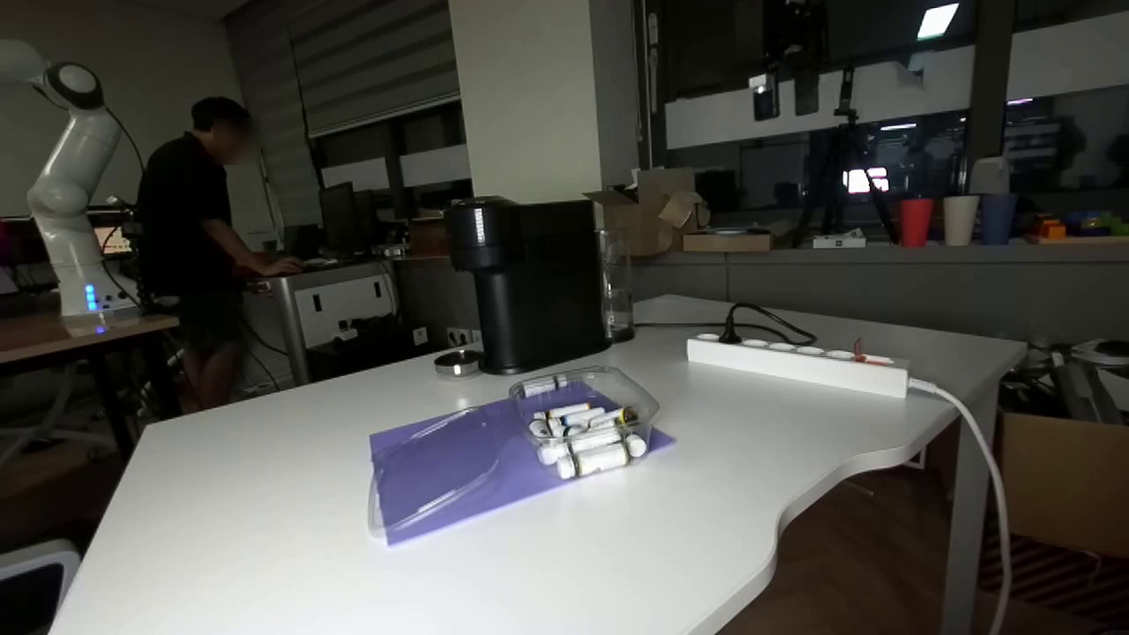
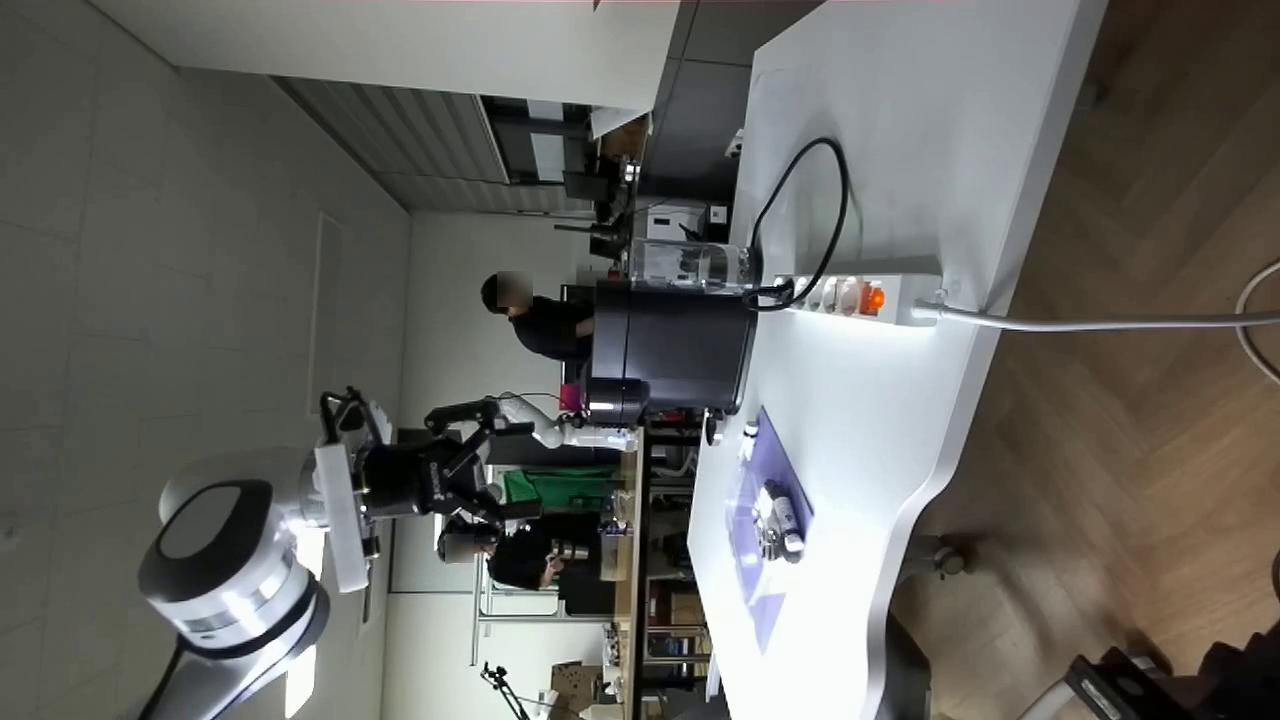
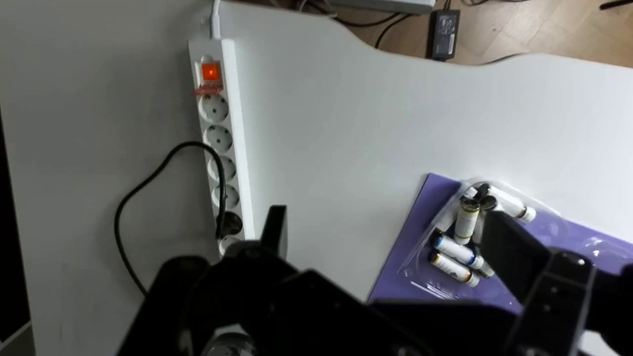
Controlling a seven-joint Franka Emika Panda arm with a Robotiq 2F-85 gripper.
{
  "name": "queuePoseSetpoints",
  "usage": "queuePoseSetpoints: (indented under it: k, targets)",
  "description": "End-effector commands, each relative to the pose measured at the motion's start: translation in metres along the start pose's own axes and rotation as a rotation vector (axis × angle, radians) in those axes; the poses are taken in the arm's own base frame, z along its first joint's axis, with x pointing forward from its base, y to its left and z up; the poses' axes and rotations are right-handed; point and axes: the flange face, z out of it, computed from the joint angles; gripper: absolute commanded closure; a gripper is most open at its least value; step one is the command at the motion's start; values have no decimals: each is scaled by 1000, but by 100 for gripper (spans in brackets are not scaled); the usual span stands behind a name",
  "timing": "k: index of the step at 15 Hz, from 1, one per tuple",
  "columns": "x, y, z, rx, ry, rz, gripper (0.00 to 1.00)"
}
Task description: Move the bottle from the table to the container
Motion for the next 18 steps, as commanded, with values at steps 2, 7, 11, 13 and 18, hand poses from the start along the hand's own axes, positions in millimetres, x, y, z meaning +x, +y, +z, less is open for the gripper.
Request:
queuePoseSetpoints:
  k: [2, 7, 11, 13, 18]
  targets:
    - [85, 27, 44, -58, 13, -184, 0]
    - [160, 18, 90, 2, -83, -479, 0]
    - [157, 4, 107, 10, -83, -479, 0]
    - [153, 7, 107, 12, -84, -473, 0]
    - [151, 11, 103, 9, -80, -466, 0]
